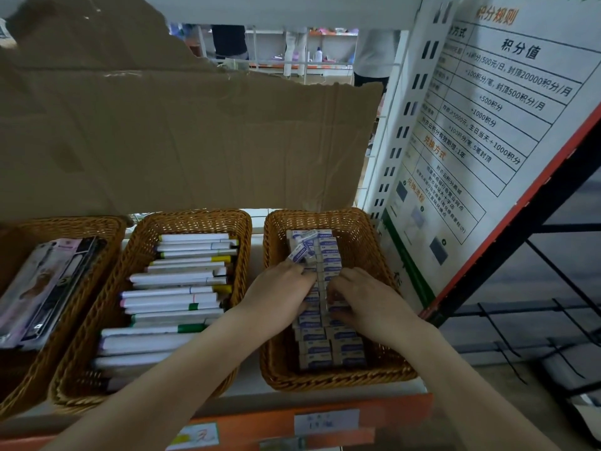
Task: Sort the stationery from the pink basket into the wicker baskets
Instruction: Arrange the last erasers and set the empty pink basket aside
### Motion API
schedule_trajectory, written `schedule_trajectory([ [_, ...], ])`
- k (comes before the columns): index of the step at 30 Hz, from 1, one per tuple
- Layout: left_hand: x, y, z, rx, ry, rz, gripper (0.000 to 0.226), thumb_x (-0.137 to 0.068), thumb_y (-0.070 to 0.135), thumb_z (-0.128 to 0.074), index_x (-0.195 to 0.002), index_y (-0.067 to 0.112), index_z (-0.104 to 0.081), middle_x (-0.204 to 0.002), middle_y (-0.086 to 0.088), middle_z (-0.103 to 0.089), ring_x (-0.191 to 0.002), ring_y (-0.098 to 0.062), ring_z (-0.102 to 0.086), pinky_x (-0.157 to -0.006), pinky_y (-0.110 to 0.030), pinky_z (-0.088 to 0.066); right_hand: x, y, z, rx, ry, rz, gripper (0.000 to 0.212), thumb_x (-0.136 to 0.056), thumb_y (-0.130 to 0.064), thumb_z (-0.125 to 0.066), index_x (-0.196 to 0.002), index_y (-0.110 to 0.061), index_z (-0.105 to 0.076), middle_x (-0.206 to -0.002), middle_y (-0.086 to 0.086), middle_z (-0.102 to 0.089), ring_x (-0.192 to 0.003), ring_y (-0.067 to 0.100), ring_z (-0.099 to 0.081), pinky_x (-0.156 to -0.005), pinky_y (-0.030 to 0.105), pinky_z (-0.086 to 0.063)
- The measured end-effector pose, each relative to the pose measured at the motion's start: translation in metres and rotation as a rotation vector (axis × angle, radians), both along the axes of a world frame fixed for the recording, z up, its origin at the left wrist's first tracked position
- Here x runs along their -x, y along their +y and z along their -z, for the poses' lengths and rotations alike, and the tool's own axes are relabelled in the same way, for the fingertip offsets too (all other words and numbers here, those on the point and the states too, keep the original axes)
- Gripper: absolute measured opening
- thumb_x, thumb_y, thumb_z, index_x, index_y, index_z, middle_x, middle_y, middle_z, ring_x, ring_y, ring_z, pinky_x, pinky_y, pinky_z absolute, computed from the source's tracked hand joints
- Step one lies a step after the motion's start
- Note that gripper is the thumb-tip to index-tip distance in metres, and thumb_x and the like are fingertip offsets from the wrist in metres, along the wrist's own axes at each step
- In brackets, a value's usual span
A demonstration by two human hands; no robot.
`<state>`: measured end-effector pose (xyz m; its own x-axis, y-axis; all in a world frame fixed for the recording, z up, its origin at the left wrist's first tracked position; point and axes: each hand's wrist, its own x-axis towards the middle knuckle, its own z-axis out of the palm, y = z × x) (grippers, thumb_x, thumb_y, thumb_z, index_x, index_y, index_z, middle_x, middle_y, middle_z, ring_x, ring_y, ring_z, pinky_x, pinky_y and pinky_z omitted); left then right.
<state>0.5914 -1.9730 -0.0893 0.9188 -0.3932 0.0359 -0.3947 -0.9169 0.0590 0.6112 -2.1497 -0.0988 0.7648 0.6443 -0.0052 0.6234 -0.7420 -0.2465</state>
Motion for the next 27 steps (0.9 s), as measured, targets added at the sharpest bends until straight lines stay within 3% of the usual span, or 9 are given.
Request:
schedule_trajectory([
  [6, -0.004, 0.009, -0.006, 0.099, -0.060, -0.031, 0.021, -0.093, 0.034, -0.053, -0.108, 0.019, -0.055, -0.108, 0.002, -0.054, -0.105, -0.016, -0.047, -0.072, -0.022, -0.032, -0.008, -0.004, -0.007, 0.011, 0.065, -0.046, 0.027, -0.089, -0.039, -0.059, -0.110, -0.022, -0.055, -0.114, -0.008, -0.049, -0.110, 0.009, -0.039, -0.085, 0.025, -0.039],
  [9, -0.014, 0.018, -0.012, 0.141, -0.117, -0.113, 0.024, -0.094, 0.035, -0.053, -0.110, 0.019, -0.056, -0.109, 0.002, -0.056, -0.105, -0.016, -0.047, -0.077, -0.024, -0.036, -0.029, 0.001, -0.019, -0.015, 0.066, -0.005, 0.024, -0.090, -0.036, -0.060, -0.110, -0.025, -0.056, -0.110, -0.011, -0.049, -0.108, 0.007, -0.042, -0.080, 0.021, -0.036],
  [12, -0.027, 0.022, -0.014, 0.051, -0.110, -0.184, 0.034, -0.093, 0.041, -0.051, -0.116, 0.016, -0.056, -0.113, -0.003, -0.058, -0.108, -0.019, -0.046, -0.086, -0.028, -0.035, -0.057, 0.016, -0.030, -0.100, -0.028, 0.017, 0.022, -0.092, -0.026, -0.058, -0.113, -0.019, -0.058, -0.115, -0.004, -0.053, -0.110, 0.012, -0.046, -0.084, 0.022, -0.038],
  [16, -0.039, 0.017, -0.015, -0.041, -0.070, -0.215, 0.035, -0.092, 0.042, -0.051, -0.111, 0.013, -0.060, -0.107, -0.007, -0.060, -0.104, -0.022, -0.046, -0.079, -0.028, -0.030, -0.090, 0.043, -0.028, -0.067, -0.113, -0.025, 0.032, -0.093, -0.013, -0.053, -0.125, -0.012, -0.055, -0.125, 0.005, -0.054, -0.118, 0.020, -0.044, -0.096, 0.032, -0.040],
  [20, -0.045, 0.014, -0.015, -0.071, -0.060, -0.260, 0.033, -0.092, 0.039, -0.053, -0.110, 0.012, -0.062, -0.106, -0.008, -0.061, -0.106, -0.023, -0.046, -0.080, -0.030, -0.033, -0.106, 0.054, -0.020, 0.053, -0.109, -0.080, 0.026, -0.094, -0.015, -0.051, -0.117, -0.007, -0.060, -0.118, 0.009, -0.057, -0.113, 0.023, -0.048, -0.090, 0.032, -0.039],
  [27, -0.058, 0.019, -0.012, -0.071, 0.020, -0.274, 0.025, -0.095, 0.027, -0.053, -0.112, 0.011, -0.062, -0.112, -0.009, -0.060, -0.109, -0.024, -0.048, -0.086, -0.029, -0.039, -0.109, 0.048, -0.018, -0.030, -0.070, -0.057, 0.026, -0.095, -0.016, -0.050, -0.118, -0.010, -0.061, -0.114, 0.008, -0.058, -0.107, 0.022, -0.053, -0.087, 0.030, -0.040],
])
